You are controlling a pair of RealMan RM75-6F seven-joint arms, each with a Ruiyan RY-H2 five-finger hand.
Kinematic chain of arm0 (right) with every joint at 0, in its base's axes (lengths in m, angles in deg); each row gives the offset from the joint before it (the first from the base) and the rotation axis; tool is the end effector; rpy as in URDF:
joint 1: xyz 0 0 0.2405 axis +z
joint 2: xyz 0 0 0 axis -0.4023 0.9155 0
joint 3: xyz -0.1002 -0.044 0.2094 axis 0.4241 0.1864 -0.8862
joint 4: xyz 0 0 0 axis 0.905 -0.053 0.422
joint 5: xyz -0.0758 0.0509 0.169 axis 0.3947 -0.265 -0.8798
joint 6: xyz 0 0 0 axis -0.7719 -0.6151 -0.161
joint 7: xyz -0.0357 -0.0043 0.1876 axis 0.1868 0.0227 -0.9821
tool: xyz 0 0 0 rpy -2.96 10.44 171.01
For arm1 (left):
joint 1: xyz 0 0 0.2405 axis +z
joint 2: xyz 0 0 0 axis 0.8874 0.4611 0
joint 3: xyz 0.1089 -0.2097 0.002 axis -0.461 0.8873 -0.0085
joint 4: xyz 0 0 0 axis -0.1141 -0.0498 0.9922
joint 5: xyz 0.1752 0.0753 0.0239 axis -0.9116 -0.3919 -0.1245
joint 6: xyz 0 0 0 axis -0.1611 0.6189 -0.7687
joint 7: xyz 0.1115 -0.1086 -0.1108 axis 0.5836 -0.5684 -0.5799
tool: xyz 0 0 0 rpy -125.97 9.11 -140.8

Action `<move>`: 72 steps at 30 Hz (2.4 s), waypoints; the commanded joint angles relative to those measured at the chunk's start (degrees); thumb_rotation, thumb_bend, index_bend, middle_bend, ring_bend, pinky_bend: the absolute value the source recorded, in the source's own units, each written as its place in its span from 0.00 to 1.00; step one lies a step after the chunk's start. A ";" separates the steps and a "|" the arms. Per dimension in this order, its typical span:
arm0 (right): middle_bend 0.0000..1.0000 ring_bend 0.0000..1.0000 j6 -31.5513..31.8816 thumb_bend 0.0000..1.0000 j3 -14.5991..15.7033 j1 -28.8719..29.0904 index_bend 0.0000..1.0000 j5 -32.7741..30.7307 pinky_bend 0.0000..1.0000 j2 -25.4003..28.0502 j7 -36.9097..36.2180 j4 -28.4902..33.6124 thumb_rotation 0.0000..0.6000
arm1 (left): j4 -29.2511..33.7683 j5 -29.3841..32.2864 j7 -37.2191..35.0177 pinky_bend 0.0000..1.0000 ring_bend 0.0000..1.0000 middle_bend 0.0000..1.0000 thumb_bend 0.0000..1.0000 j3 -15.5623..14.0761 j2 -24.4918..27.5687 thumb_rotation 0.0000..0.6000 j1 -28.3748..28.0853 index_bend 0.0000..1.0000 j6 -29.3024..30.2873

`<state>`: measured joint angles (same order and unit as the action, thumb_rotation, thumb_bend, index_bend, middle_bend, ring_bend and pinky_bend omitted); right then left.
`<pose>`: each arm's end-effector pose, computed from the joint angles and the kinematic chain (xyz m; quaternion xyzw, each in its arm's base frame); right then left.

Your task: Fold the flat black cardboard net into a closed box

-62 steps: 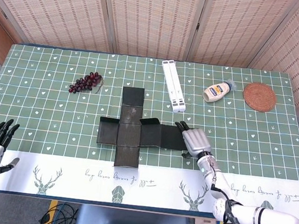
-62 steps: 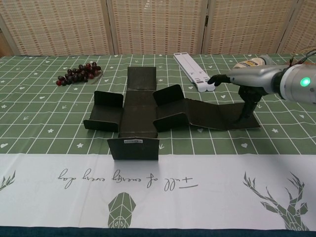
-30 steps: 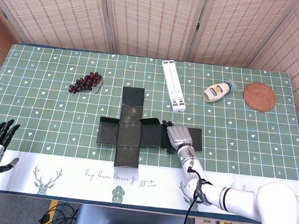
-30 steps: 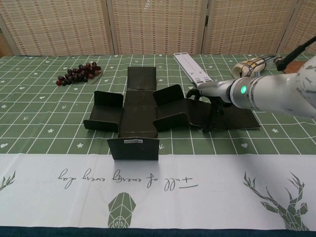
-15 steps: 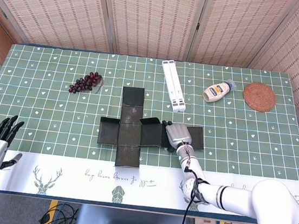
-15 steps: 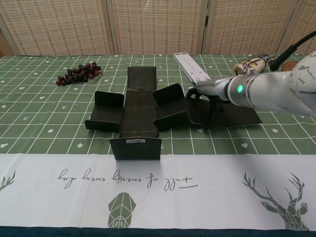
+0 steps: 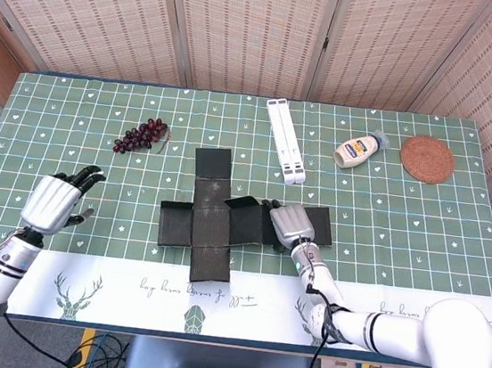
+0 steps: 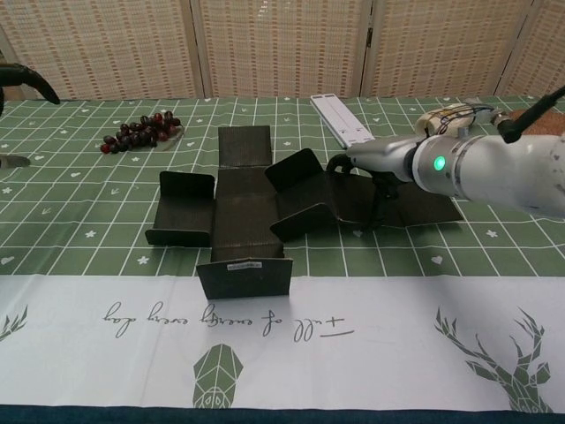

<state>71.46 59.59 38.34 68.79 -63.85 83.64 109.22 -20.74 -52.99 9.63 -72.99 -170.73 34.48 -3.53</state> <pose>-0.1023 -0.3959 -0.0574 0.7822 -0.3934 0.2151 0.4326 -0.2154 0.3628 0.1001 -0.7117 -0.2094 -0.4144 0.5272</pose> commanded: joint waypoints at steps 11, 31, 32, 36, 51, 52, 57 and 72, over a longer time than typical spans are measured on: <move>0.24 0.78 0.68 0.32 0.16 -1.42 0.13 4.28 1.00 0.31 -2.16 1.13 1.00 | -12.70 3.88 5.95 0.69 0.61 0.06 0.10 -0.03 -12.53 1.00 -7.92 0.00 -8.00; 0.24 0.79 1.20 0.33 -0.62 -1.99 0.14 7.01 1.00 -0.33 -3.11 1.55 1.00 | -18.01 7.20 8.24 0.67 0.57 0.00 0.09 -1.54 -19.95 1.00 -11.71 0.00 -12.05; 0.24 0.79 1.22 0.33 -0.70 -1.96 0.14 7.02 1.00 -0.35 -3.08 1.63 1.00 | -17.88 7.32 7.87 0.67 0.57 0.00 0.09 -1.63 -20.05 1.00 -11.79 0.00 -12.19; 0.24 0.79 1.38 0.33 -1.03 -1.96 0.14 7.39 1.00 -0.62 -3.30 1.50 1.00 | -17.48 7.44 5.98 0.67 0.57 0.00 0.09 -1.95 -20.51 1.00 -12.15 0.00 -12.45; 0.25 0.80 -0.51 0.34 -0.62 -2.23 0.14 11.93 1.00 -0.75 -4.69 0.44 1.00 | -8.75 6.55 -14.04 0.67 0.56 0.00 0.09 -1.58 -19.08 1.00 -12.57 0.00 -9.87; 0.25 0.80 -1.22 0.34 -0.46 -2.16 0.14 12.89 1.00 -0.37 -4.96 0.38 1.00 | -8.17 6.14 -15.41 0.67 0.56 0.00 0.09 -1.71 -18.78 1.00 -12.44 0.00 -9.20; 0.26 0.80 -3.75 0.35 0.60 -1.12 0.16 19.31 1.00 1.79 -4.92 0.35 1.00 | -4.38 5.11 -24.40 0.67 0.54 0.00 0.09 -2.23 -16.63 1.00 -11.93 0.00 -7.77; 0.29 0.81 -7.39 0.35 2.36 3.66 0.20 29.29 1.00 5.17 -0.53 -0.21 1.00 | 2.89 5.14 -38.10 0.67 0.52 0.00 0.09 -5.92 -10.82 1.00 -12.21 0.00 -14.37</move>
<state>64.43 61.79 41.48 97.06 -58.99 82.88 109.29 -19.05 -47.67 -26.02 -78.29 -182.51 22.45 -16.83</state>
